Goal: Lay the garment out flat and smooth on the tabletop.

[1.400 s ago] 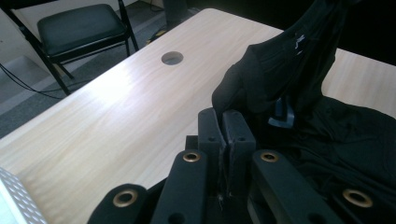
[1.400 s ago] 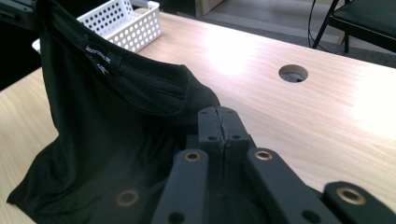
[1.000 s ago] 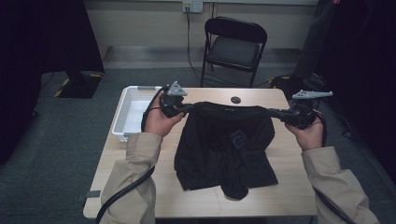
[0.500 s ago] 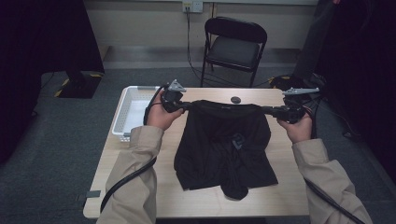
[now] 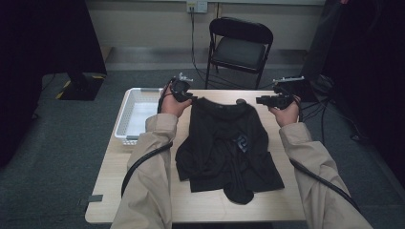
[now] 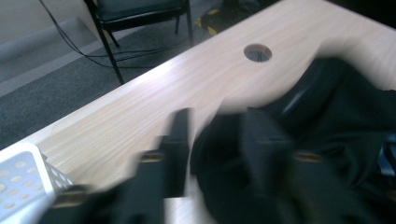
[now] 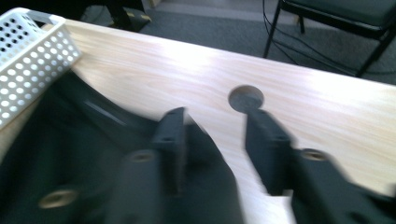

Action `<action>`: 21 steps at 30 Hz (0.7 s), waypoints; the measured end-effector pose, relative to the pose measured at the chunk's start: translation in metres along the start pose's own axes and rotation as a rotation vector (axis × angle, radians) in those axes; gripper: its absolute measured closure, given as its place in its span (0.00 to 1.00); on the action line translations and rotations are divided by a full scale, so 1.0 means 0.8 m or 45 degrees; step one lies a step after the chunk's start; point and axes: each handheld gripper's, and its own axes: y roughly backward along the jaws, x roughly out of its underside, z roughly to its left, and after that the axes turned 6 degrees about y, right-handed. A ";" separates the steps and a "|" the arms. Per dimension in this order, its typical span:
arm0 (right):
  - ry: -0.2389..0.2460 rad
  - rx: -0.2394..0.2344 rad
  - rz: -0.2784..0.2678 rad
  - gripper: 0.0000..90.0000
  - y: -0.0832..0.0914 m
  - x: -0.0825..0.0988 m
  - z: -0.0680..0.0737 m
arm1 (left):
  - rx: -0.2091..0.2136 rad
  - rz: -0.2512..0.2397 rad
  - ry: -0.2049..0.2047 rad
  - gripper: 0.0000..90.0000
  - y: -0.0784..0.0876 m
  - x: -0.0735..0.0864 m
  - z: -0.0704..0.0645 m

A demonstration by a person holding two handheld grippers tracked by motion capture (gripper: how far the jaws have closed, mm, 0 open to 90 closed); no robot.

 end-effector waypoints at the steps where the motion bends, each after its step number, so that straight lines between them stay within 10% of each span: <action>1: 0.009 -0.007 -0.014 0.56 0.000 0.000 0.003 | -0.007 -0.005 -0.012 0.59 0.001 0.001 -0.001; 7: 0.070 -0.004 -0.073 0.22 0.024 0.009 0.015 | 0.031 -0.055 0.039 0.29 0.019 0.015 -0.012; 21: 0.062 -0.019 -0.165 0.11 0.091 0.043 0.053 | 0.098 -0.087 -0.041 0.24 0.071 0.052 -0.055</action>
